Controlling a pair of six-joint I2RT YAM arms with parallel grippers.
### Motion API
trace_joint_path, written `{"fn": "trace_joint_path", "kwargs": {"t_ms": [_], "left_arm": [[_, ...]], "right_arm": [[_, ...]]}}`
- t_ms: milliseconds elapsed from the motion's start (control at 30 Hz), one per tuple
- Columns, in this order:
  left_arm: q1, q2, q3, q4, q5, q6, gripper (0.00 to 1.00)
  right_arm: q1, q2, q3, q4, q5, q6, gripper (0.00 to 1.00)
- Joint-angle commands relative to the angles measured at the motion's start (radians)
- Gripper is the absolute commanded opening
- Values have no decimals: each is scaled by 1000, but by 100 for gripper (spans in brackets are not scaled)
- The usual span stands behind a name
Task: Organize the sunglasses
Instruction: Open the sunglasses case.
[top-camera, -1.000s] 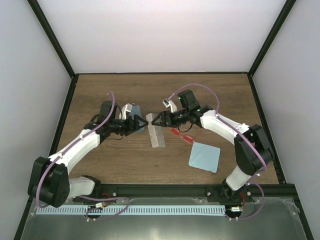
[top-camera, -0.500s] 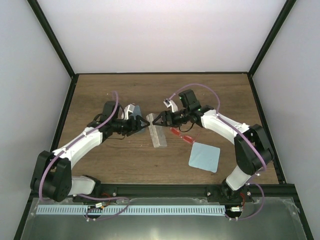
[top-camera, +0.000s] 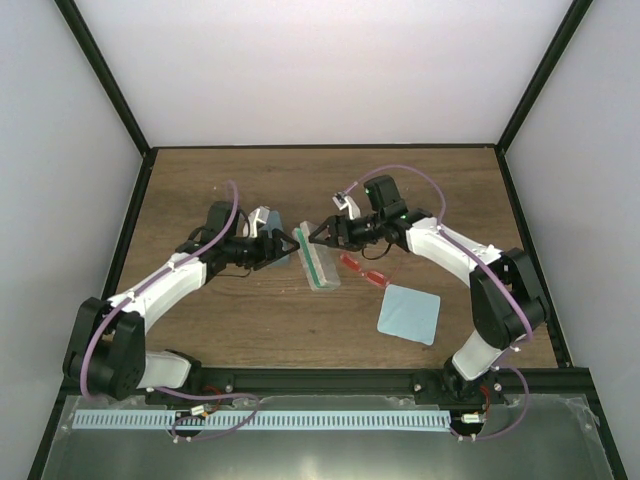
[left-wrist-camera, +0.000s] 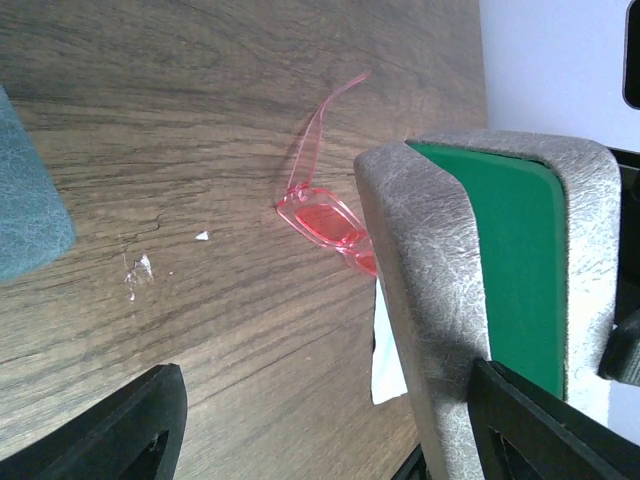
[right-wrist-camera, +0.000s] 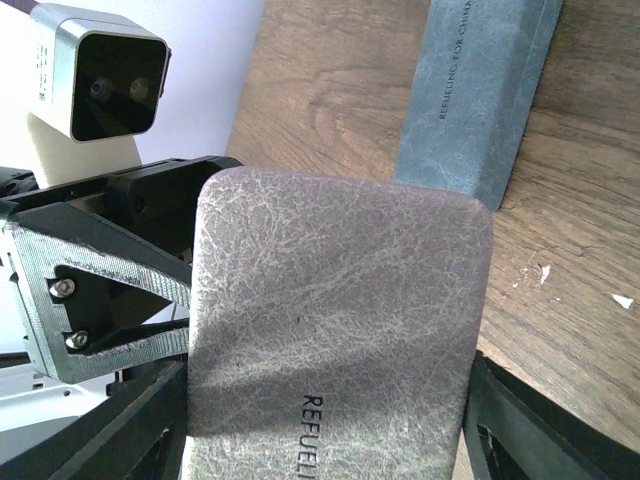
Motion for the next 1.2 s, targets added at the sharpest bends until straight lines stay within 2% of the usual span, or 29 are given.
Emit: {"fn": "trace_joint_path", "kwargs": {"t_ms": [0,400,900,1167], "left_arm": [[-6,43,-26,-63,-54,28,78],[-8,50,-33,-64,-47,39,78],[-8,84,-41,-105,-77,56,78],[-7,45,2,-155,-95,72,77]], "right_arm": [[7,-81,51,167,-185,37,30],[6,-80,69,145,-178,37,30],[5,-84,56,203,-195,84,29],[5,-66,39,129,-181,17,30]]}}
